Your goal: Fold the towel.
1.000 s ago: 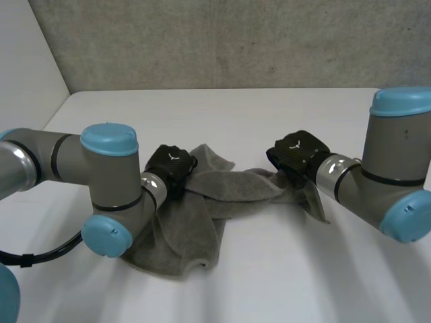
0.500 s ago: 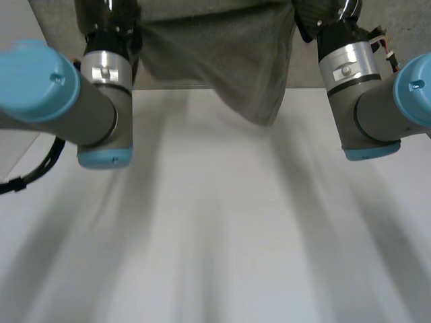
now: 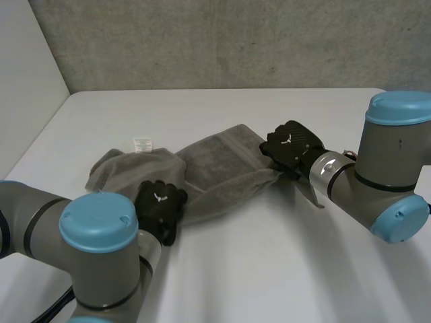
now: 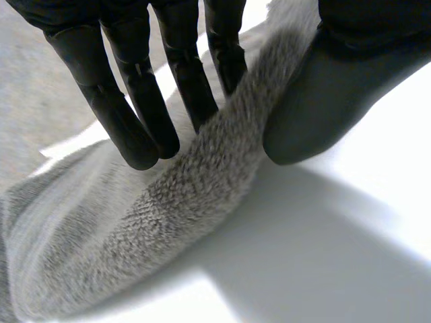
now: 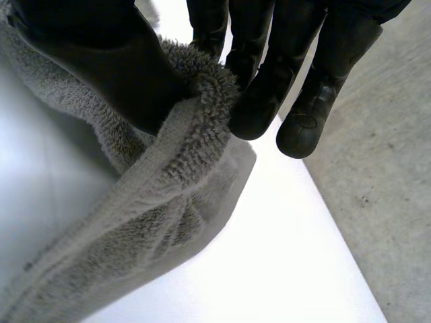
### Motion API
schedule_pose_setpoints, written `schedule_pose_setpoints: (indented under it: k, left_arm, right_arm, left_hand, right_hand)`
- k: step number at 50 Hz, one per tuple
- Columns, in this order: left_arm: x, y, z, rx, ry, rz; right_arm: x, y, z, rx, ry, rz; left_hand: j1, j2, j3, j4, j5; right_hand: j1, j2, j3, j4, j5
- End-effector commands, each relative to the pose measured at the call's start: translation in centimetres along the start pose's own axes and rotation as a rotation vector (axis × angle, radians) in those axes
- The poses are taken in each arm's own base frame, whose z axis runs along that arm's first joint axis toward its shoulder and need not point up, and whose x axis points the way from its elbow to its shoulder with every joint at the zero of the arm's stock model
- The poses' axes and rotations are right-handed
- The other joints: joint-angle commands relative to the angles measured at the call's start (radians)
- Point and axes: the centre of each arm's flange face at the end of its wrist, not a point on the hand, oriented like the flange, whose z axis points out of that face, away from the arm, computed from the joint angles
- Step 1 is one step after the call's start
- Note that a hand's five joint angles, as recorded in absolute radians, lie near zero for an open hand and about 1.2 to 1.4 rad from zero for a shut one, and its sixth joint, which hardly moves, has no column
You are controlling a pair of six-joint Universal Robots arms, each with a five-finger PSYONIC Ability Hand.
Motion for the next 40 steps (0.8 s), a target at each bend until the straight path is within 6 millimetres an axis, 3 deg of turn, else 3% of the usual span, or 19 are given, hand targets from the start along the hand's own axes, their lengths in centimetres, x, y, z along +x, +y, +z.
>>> schedule_pose_setpoints:
  k: [1,6,12,16,19,21,23,24,26,27,29,32,35,40]
  left_arm:
    - [0.7,-1.2,-3.5,-0.064,0.077,-0.026]
    - [1.9,-1.8,-6.8,-0.083,0.152,-0.011]
    - [3.0,-0.9,-8.8,-0.113,0.210,0.021]
    - [3.5,-1.4,-9.2,-0.090,0.220,0.025]
    - [2.9,-2.3,-8.3,-0.055,0.193,0.013]
    - [2.2,-3.1,-7.3,-0.029,0.161,-0.008]
    - [-0.2,-5.0,-4.5,0.034,0.065,-0.065]
    - [-0.2,-5.0,-4.4,0.034,0.064,-0.065]
    - [-2.3,-6.1,-1.4,0.072,-0.014,-0.091]
    - [-2.3,-6.1,-1.4,0.072,-0.015,-0.091]
    - [-4.2,-7.1,1.1,0.103,-0.066,-0.079]
    - [-4.8,-7.5,2.1,0.118,-0.075,-0.069]
    - [-5.3,-8.1,5.2,0.158,-0.044,-0.055]
    - [-5.8,-8.2,7.8,0.185,-0.011,-0.058]
  right_arm:
    - [-0.2,0.3,-0.5,-0.025,0.007,-0.012]
    - [-0.5,0.5,-1.1,-0.044,0.003,-0.009]
    - [-0.8,0.5,-1.7,-0.051,-0.006,-0.008]
    - [-0.8,0.5,-1.8,-0.053,-0.006,-0.007]
    - [-0.9,0.6,-1.8,-0.056,-0.008,-0.006]
    - [-0.9,0.7,-1.9,-0.058,-0.010,-0.006]
    - [-1.0,0.7,-1.9,-0.059,-0.013,-0.005]
    - [-1.0,0.7,-1.9,-0.059,-0.013,-0.005]
    - [-1.2,0.8,-2.0,-0.061,-0.020,-0.003]
    - [-1.2,0.8,-2.0,-0.061,-0.020,-0.003]
    - [-1.2,0.8,-2.1,-0.061,-0.022,-0.001]
    - [-1.3,0.8,-2.1,-0.061,-0.024,-0.002]
    - [-1.5,1.0,-2.2,-0.065,-0.032,0.000]
    - [-1.7,1.1,-2.2,-0.066,-0.040,0.002]
  left_hand:
    - [-0.199,-0.199,-0.207,-0.195,-0.376]
    - [-0.328,-0.328,-0.336,-0.324,-0.505]
    - [-0.419,-0.419,-0.427,-0.415,-0.596]
    - [-0.513,-0.513,-0.521,-0.509,-0.690]
    - [-0.683,-0.683,-0.692,-0.680,-0.861]
    - [-0.783,-0.783,-0.791,-0.780,-0.960]
    - [-0.982,-0.982,-0.990,-0.978,-1.159]
    - [-0.983,-0.983,-0.991,-0.979,-1.160]
    - [-1.006,-1.006,-1.015,-1.003,-1.184]
    - [-1.006,-1.006,-1.014,-1.003,-1.184]
    - [-1.003,-1.003,-1.012,-1.000,-1.181]
    - [-1.003,-1.003,-1.012,-1.000,-1.181]
    - [-1.000,-1.001,-1.009,-0.997,-1.178]
    - [-0.983,-0.983,-0.991,-0.979,-1.160]
  right_hand:
    - [0.077,0.098,0.045,0.054,0.063]
    - [0.077,0.098,0.045,0.054,0.063]
    - [0.077,0.098,0.045,0.054,0.063]
    - [0.077,0.098,0.045,0.054,0.063]
    - [0.077,0.098,0.045,0.054,0.063]
    - [0.077,0.098,0.045,0.054,0.063]
    - [0.077,0.098,0.045,0.054,0.063]
    - [0.077,0.098,0.045,0.054,0.063]
    - [0.077,0.098,0.045,0.054,0.063]
    - [0.077,0.098,0.045,0.054,0.063]
    - [0.077,0.098,0.045,0.054,0.063]
    - [0.077,0.098,0.045,0.054,0.063]
    - [0.077,0.098,0.045,0.054,0.063]
    - [0.077,0.098,0.045,0.054,0.063]
